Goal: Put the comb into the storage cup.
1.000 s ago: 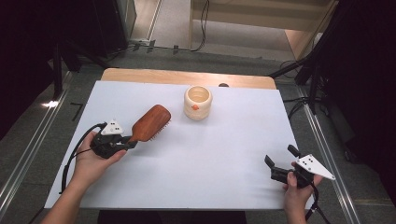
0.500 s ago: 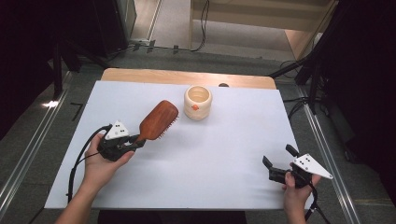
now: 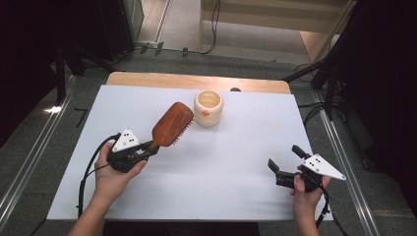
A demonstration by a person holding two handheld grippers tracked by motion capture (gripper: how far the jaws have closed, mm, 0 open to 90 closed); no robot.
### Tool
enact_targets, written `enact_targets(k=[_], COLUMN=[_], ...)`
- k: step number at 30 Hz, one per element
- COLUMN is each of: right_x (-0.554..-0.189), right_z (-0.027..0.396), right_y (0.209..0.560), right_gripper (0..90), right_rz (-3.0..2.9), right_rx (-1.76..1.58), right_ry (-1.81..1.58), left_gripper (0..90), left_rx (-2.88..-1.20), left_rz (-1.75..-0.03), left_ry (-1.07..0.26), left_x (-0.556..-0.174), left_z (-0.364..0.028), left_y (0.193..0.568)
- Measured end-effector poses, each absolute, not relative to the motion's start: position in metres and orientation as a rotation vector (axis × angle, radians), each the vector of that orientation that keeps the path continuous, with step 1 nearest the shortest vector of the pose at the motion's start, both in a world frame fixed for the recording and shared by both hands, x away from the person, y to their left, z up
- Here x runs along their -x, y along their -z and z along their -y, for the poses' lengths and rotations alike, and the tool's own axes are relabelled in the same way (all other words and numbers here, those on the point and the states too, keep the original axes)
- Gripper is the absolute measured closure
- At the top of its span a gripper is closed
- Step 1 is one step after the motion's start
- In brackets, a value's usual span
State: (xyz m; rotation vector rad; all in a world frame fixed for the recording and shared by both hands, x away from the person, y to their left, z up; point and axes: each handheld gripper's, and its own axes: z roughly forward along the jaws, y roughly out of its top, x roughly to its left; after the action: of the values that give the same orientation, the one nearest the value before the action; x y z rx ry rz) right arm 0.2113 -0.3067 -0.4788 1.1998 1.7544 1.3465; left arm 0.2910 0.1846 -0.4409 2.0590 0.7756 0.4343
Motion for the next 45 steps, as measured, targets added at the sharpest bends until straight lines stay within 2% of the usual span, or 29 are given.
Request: enact_targets(k=[26, 45], right_x=[-0.254, -0.256], right_z=[0.220, 0.180], right_y=[0.434, 0.425], right_gripper=[0.0, 0.0], right_rz=[-1.817, -1.863], right_rx=[-1.139, -1.153], right_ry=[-1.504, -1.628], left_gripper=[72.6, 72.5], left_rx=[-1.933, -1.893], left_rz=[-0.723, -0.690], left_ry=[-0.474, -0.474], left_x=[-0.276, -0.263], left_z=[-0.169, -0.152], left_y=[0.440, 0.452])
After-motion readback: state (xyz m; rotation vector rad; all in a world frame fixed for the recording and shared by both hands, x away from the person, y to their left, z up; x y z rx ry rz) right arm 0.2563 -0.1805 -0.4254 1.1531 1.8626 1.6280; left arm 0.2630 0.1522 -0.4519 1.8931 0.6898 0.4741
